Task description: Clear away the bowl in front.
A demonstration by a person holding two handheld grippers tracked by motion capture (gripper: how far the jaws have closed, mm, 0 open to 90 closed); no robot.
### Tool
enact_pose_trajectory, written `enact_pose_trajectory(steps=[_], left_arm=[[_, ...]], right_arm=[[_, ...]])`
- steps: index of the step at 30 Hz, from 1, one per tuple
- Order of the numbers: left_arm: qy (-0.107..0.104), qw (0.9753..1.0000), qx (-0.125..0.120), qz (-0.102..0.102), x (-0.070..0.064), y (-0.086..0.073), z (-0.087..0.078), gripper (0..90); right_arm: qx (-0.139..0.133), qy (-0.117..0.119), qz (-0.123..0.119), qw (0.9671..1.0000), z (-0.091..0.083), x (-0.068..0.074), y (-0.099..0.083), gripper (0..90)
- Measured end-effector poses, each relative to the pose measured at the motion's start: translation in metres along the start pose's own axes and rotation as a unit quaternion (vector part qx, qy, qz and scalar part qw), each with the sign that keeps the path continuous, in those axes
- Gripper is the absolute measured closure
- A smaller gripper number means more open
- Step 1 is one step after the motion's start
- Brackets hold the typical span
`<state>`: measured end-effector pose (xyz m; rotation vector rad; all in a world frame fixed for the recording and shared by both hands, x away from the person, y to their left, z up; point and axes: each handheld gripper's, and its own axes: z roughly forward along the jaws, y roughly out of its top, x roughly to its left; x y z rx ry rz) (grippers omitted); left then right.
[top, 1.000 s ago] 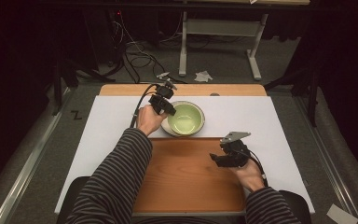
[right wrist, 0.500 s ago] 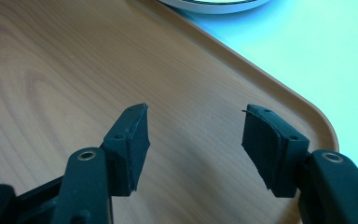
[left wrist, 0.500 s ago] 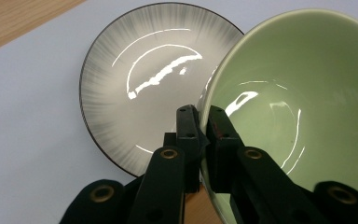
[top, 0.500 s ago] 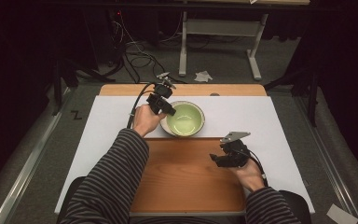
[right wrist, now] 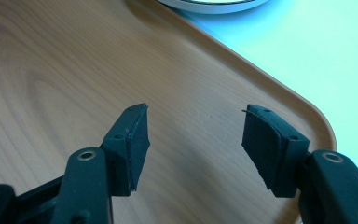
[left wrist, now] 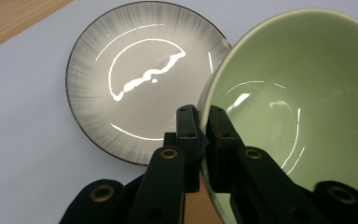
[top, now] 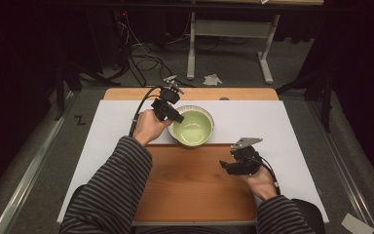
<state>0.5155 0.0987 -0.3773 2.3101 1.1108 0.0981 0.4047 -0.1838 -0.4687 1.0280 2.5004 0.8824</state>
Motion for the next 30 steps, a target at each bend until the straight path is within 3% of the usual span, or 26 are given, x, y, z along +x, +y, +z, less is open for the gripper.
enact_pose_trajectory(steps=[15,30], left_arm=[[-0.027,0.9996,-0.003,0.01,-0.004,-0.014,-0.018,85.7],[-0.039,0.9987,-0.008,0.031,-0.014,-0.027,-0.028,85.7]], right_arm=[[0.002,0.0,-0.002,1.0,0.0,0.001,0.0,42.3],[0.0,0.001,0.0,1.0,0.0,0.0,0.0,42.3]])
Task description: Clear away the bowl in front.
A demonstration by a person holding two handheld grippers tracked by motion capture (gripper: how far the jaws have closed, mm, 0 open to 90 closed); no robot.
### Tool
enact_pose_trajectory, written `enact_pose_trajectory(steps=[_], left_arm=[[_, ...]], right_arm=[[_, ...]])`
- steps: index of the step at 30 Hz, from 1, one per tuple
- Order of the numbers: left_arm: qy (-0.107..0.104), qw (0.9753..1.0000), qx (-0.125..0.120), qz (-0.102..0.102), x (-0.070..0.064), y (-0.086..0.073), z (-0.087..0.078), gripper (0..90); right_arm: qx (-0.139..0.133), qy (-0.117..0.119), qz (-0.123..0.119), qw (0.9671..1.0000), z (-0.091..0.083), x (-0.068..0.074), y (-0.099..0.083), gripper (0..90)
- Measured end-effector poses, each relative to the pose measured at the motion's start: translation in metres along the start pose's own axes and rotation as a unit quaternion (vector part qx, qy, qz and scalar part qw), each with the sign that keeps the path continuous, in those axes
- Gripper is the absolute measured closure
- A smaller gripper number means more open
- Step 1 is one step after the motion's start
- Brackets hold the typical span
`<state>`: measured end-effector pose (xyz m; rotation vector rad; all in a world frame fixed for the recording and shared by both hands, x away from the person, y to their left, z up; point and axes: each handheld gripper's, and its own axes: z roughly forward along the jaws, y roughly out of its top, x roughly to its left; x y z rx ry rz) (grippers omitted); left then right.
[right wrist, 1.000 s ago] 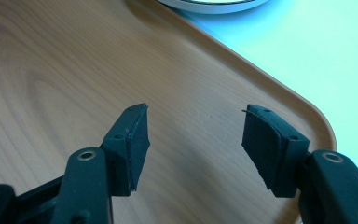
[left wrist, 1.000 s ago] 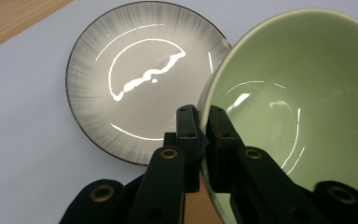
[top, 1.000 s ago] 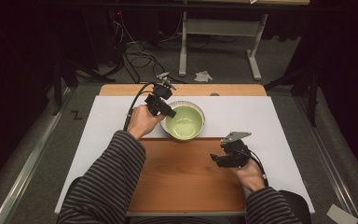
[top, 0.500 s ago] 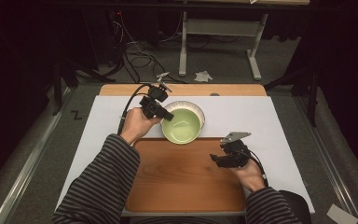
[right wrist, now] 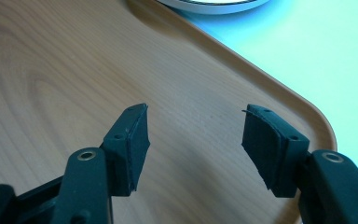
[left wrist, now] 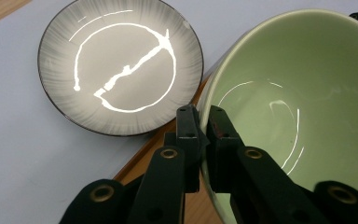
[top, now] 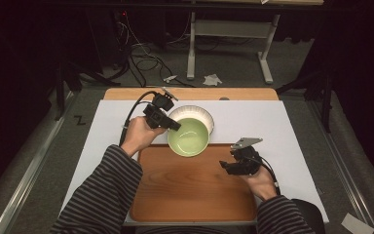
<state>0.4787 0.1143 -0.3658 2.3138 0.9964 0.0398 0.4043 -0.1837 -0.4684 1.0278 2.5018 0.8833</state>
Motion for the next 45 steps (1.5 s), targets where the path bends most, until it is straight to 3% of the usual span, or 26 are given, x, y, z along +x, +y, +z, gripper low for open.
enact_pose_trajectory(steps=[19,32,45], left_arm=[[-0.017,0.9996,-0.02,0.006,-0.013,-0.021,-0.011,85.6],[-0.041,0.9991,-0.01,0.003,-0.02,-0.038,0.0,85.4],[-0.044,0.9989,0.012,0.012,-0.029,-0.045,0.018,85.4]], right_arm=[[-0.004,-0.001,0.002,1.0,-0.002,-0.001,0.0,42.3],[-0.005,0.0,0.005,1.0,-0.002,-0.002,0.0,42.2],[-0.005,-0.002,0.003,1.0,-0.003,-0.002,0.0,42.2]])
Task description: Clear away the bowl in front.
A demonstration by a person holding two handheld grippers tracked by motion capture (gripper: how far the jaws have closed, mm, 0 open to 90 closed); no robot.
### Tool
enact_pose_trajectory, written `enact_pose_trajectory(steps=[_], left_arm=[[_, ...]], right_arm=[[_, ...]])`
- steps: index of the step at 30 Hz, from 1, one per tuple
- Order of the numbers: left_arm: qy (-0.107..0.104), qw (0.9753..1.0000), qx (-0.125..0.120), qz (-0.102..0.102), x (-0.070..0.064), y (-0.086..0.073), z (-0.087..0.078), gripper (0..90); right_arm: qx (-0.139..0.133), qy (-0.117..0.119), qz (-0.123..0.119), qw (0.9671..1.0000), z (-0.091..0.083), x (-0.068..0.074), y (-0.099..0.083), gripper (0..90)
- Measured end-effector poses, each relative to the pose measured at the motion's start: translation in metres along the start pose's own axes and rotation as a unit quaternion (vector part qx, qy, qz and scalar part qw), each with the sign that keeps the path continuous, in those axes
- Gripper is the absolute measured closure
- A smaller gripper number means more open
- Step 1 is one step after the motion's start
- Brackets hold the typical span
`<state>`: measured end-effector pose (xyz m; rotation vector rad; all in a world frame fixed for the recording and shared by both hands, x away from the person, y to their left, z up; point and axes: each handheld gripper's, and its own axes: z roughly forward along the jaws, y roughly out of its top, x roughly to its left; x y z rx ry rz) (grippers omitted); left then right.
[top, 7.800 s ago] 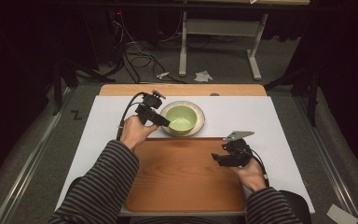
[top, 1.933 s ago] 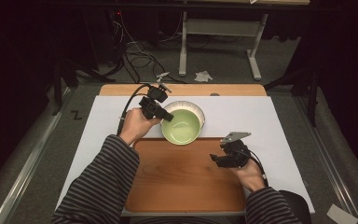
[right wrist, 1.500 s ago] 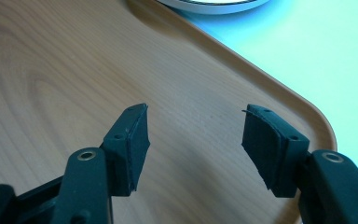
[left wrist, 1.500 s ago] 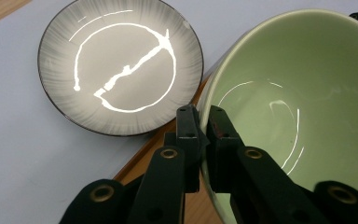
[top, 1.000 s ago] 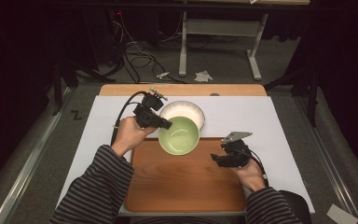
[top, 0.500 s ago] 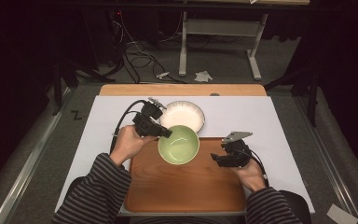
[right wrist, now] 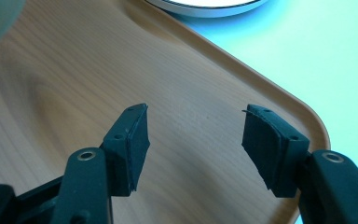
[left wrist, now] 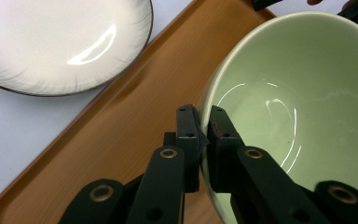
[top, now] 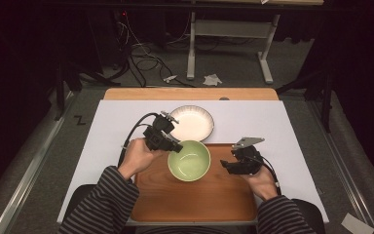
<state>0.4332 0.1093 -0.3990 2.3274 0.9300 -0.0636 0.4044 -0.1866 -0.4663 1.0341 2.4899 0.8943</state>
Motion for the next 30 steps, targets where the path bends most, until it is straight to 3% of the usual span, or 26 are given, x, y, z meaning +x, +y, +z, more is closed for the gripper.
enact_pose_trajectory(steps=[15,30], left_arm=[[-0.011,0.9993,0.033,-0.008,0.004,-0.005,0.027,85.3],[-0.003,0.9986,0.05,-0.017,0.008,-0.007,0.042,85.0]], right_arm=[[-0.001,0.0,0.002,1.0,0.0,0.0,0.0,42.2],[-0.004,-0.002,0.004,1.0,-0.001,-0.001,0.0,42.3]])
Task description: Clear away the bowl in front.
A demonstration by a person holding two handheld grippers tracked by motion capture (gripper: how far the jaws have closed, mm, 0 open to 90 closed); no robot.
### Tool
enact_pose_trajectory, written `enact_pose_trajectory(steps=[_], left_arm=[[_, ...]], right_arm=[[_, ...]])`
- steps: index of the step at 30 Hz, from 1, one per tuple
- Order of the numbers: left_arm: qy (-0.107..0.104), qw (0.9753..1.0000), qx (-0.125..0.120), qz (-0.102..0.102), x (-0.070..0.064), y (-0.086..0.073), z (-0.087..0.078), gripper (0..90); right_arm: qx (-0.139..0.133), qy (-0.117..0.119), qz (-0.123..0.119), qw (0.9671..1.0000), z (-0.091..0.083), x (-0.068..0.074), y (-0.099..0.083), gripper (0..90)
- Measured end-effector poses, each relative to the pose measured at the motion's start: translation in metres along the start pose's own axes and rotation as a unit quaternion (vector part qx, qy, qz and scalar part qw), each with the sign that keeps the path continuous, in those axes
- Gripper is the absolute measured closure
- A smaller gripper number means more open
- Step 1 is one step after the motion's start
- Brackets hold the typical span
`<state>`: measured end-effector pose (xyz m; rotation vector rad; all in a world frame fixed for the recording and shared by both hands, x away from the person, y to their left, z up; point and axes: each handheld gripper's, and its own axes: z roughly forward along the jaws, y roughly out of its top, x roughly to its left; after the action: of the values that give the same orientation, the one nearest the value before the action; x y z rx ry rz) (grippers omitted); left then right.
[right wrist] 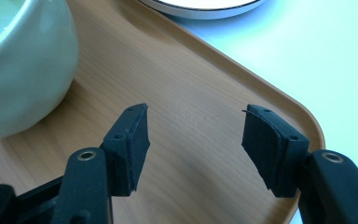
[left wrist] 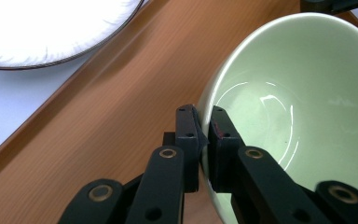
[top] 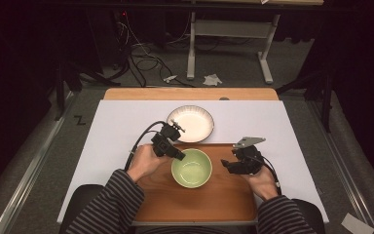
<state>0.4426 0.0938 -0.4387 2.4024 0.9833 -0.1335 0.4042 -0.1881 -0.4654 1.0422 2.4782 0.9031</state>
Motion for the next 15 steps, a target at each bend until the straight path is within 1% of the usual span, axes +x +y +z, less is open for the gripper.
enact_pose_trajectory(steps=[4,8,15], left_arm=[[0.001,1.0,0.002,-0.002,0.0004,0.0,0.0028,85.1],[0.001,1.0,0.008,0.001,0.0004,0.0001,0.0057,85.0],[0.002,1.0,0.007,-0.002,0.0003,-0.0003,0.0084,85.0]], right_arm=[[0.0,0.0,-0.001,1.0,0.0003,0.0001,0.0,42.3],[0.0,0.0,-0.001,1.0,0.0002,-0.0001,-0.0001,42.3],[0.001,0.0,-0.001,1.0,0.0003,0.0001,-0.0001,42.3]])
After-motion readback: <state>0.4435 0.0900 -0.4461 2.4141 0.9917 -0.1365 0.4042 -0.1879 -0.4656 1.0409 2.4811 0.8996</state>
